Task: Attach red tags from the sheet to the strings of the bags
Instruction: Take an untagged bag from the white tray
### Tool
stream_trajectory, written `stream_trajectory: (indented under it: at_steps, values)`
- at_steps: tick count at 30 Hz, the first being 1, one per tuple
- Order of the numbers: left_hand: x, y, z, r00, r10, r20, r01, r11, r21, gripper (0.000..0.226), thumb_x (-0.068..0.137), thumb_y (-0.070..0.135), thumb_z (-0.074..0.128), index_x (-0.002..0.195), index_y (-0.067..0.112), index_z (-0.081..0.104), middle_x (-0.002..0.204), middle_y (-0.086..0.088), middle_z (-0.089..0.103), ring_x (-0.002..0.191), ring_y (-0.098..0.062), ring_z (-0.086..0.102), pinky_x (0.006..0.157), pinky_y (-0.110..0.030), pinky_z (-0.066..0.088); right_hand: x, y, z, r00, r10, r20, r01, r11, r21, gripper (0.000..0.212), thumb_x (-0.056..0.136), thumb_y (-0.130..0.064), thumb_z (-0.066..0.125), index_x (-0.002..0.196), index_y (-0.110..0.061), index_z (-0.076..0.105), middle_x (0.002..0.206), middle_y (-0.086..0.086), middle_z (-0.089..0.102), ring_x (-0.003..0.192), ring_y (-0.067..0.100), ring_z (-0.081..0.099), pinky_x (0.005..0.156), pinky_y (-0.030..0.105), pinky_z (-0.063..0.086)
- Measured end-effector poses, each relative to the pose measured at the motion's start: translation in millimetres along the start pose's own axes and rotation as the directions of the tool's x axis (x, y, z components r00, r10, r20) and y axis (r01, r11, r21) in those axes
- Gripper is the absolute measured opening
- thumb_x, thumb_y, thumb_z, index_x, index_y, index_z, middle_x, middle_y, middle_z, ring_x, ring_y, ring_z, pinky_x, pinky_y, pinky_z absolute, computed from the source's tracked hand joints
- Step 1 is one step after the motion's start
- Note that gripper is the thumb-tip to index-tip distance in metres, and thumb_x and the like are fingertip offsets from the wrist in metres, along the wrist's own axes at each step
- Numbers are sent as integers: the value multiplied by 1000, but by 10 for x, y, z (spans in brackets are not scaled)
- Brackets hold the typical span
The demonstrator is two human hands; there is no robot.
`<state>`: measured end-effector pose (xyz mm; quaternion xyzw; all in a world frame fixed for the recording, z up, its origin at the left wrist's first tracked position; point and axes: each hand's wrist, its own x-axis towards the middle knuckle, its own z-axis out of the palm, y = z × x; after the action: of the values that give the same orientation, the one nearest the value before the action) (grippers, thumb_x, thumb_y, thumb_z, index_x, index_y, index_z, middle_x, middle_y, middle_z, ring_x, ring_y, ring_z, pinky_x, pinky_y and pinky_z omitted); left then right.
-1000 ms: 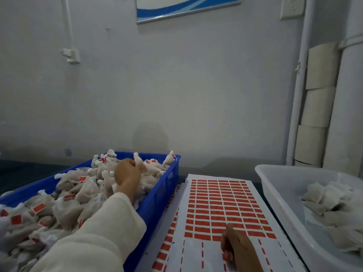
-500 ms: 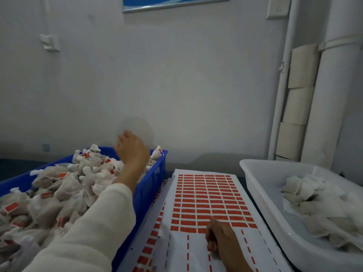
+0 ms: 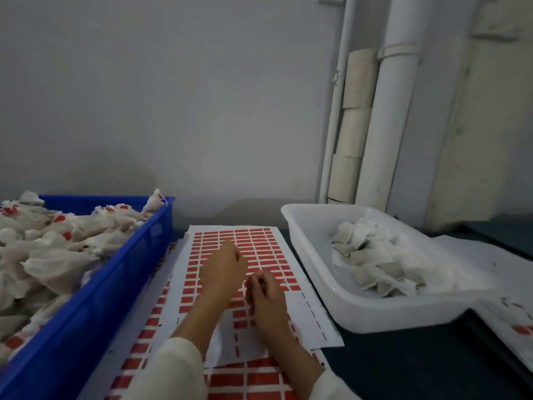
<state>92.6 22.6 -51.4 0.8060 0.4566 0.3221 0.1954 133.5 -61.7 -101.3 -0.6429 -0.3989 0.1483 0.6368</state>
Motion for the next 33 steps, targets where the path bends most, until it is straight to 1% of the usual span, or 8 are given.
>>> stream_trajectory:
  at_steps: [5, 9, 13, 17, 22, 25, 28, 33]
  values:
    - [-136, -241, 452, 990, -89, 109, 86, 996, 28, 14, 94, 37, 48, 97, 25, 52, 93, 5, 63, 68, -7, 56, 58, -15, 41, 54, -70, -85, 993, -54, -109, 54, 999, -2, 11, 97, -25, 43, 90, -30, 49, 92, -17, 58, 87, 2, 60, 74, 11, 48]
    - [-89, -276, 513, 973, -87, 214, 66, 992, 105, 11, 91, 38, 52, 91, 27, 52, 76, 10, 55, 57, -5, 53, 46, -12, 33, 179, -139, -131, 989, -39, -142, 37, 999, -18, 10, 97, -22, 45, 91, -29, 48, 95, -15, 58, 91, 4, 60, 74, 10, 48]
    - [-23, -256, 477, 949, -73, 308, 35, 991, 129, 12, 89, 37, 56, 86, 27, 51, 71, 11, 55, 59, -6, 57, 47, -12, 35, 370, -216, -199, 987, 79, -141, -86, 995, -43, 6, 96, -18, 45, 98, -22, 49, 104, -3, 60, 95, 15, 62, 84, 28, 54]
    - [-60, -254, 477, 958, -42, 285, 1, 990, 144, 16, 90, 43, 52, 82, 30, 47, 68, 15, 51, 57, -4, 55, 47, -11, 33, 634, -474, -369, 973, 141, -182, -147, 989, -20, 8, 96, -19, 45, 101, -19, 51, 92, -5, 60, 74, 11, 64, 60, 18, 54]
    - [-87, -271, 483, 963, 16, 270, -53, 990, 129, 15, 90, 44, 51, 87, 30, 48, 73, 14, 53, 58, -4, 54, 51, -10, 35, 1155, -942, -818, 970, 194, -148, -176, 976, 127, 13, 94, -2, 42, 89, -9, 53, 81, 8, 57, 70, 17, 57, 56, 24, 53]
    - [-99, -278, 512, 970, 34, 241, -68, 989, 133, 15, 91, 44, 50, 91, 29, 51, 80, 13, 56, 62, -5, 55, 59, -10, 41, 1512, -951, -1126, 953, 192, -233, -181, 981, 66, 20, 92, 4, 38, 84, -6, 53, 73, 9, 54, 63, 17, 53, 56, 26, 50]
    - [-109, -284, 549, 977, 54, 206, -82, 988, 129, 20, 91, 45, 50, 98, 28, 55, 87, 12, 61, 68, -6, 58, 70, -12, 47, 1781, -692, -1392, 921, 274, -278, -294, 955, -32, 24, 94, 2, 36, 76, -6, 51, 71, 11, 53, 59, 17, 50, 56, 28, 46]
    - [-98, -306, 590, 982, 58, 181, -80, 990, 117, 20, 90, 47, 49, 97, 29, 55, 86, 13, 61, 67, -5, 56, 72, -12, 46, 2048, -147, -1815, 860, 446, -248, -489, 860, -148, 30, 96, -3, 36, 73, -6, 54, 91, 15, 53, 64, 20, 47, 62, 32, 42]
